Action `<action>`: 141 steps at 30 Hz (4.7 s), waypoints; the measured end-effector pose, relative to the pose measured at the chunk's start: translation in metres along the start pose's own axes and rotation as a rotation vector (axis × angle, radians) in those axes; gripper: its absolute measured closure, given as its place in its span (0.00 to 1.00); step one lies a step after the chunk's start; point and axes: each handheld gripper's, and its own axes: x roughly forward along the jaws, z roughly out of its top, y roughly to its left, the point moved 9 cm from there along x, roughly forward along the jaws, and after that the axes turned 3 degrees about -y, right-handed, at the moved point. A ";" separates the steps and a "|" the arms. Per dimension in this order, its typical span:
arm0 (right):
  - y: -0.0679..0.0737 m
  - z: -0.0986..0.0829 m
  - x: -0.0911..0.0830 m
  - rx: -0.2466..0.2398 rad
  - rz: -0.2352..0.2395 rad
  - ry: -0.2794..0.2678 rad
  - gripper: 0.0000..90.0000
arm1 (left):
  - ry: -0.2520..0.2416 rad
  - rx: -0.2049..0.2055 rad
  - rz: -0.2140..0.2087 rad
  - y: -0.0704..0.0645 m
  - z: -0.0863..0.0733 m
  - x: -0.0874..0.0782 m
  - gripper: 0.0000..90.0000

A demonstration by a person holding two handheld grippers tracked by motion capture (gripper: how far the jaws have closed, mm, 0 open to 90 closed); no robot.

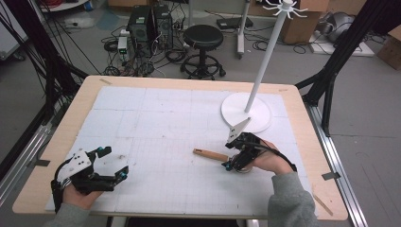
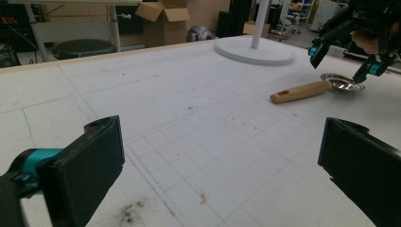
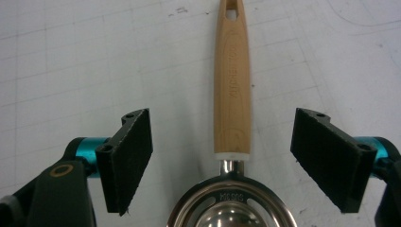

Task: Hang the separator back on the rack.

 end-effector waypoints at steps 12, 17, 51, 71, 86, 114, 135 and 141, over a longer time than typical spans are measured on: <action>-0.006 -0.004 0.008 -0.021 0.037 0.085 0.30 | 0.003 -0.003 0.018 0.003 -0.002 -0.011 0.02; -0.006 -0.007 0.011 -0.022 0.063 0.113 0.35 | 0.005 -0.003 0.020 0.003 -0.003 -0.014 0.02; -0.005 -0.014 0.017 0.003 0.010 0.286 0.69 | 0.007 -0.008 0.028 0.005 -0.004 -0.018 0.02; -0.008 -0.012 0.018 -0.002 -0.016 0.329 0.77 | 0.005 -0.010 0.029 0.005 -0.004 -0.019 0.02; -0.010 -0.010 0.014 -0.015 -0.054 0.302 0.77 | 0.006 -0.008 0.030 0.006 -0.004 -0.020 0.02; -0.009 -0.003 -0.022 0.013 -0.103 0.082 0.78 | -0.002 -0.008 0.000 0.003 -0.001 -0.005 0.02; -0.012 -0.009 -0.062 0.111 -0.166 -0.139 0.78 | 0.000 0.001 -0.037 -0.004 0.002 0.014 0.02; -0.014 -0.009 -0.074 0.141 -0.193 -0.204 0.77 | 0.005 0.008 -0.044 -0.005 0.002 0.016 0.02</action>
